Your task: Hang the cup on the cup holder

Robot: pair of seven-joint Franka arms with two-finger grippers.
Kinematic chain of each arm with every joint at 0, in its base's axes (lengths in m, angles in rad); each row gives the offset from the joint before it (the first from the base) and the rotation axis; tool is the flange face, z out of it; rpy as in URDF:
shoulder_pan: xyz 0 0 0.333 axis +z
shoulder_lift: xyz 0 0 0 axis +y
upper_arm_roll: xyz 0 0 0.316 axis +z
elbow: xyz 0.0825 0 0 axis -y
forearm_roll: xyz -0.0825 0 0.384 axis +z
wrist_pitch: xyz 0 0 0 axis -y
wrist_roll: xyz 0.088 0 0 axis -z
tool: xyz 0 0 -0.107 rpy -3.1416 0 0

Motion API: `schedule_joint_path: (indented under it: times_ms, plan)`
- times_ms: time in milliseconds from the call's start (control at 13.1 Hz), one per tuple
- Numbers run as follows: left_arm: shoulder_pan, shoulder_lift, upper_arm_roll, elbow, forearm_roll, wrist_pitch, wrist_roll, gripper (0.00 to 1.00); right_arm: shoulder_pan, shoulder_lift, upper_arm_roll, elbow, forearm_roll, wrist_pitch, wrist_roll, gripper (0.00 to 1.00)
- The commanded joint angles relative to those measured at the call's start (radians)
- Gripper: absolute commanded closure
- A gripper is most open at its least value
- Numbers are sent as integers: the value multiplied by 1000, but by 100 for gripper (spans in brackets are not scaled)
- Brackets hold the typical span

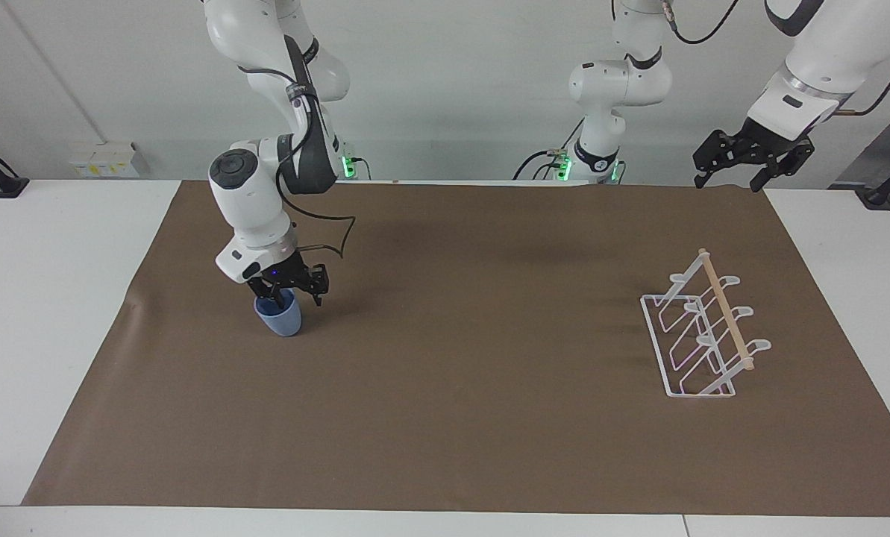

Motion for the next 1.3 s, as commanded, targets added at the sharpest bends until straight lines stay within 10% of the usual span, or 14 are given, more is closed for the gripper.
schedule_joint_path:
  times_ms: [0,458,916,1221]
  plan:
    - [-13,-23,9,-22,5,2,-15,0,-13,-1,6,-8,20,22,-19,29]
    - [-13,-23,9,-24,5,0,-15,0,-22,-1,6,-9,22,19,-20,30]
    - [-13,-23,9,-24,5,0,-15,0,-24,-1,6,-9,22,11,-20,100]
    - [-13,-23,9,-24,5,0,-15,0,-24,-1,6,-9,22,4,-20,100]
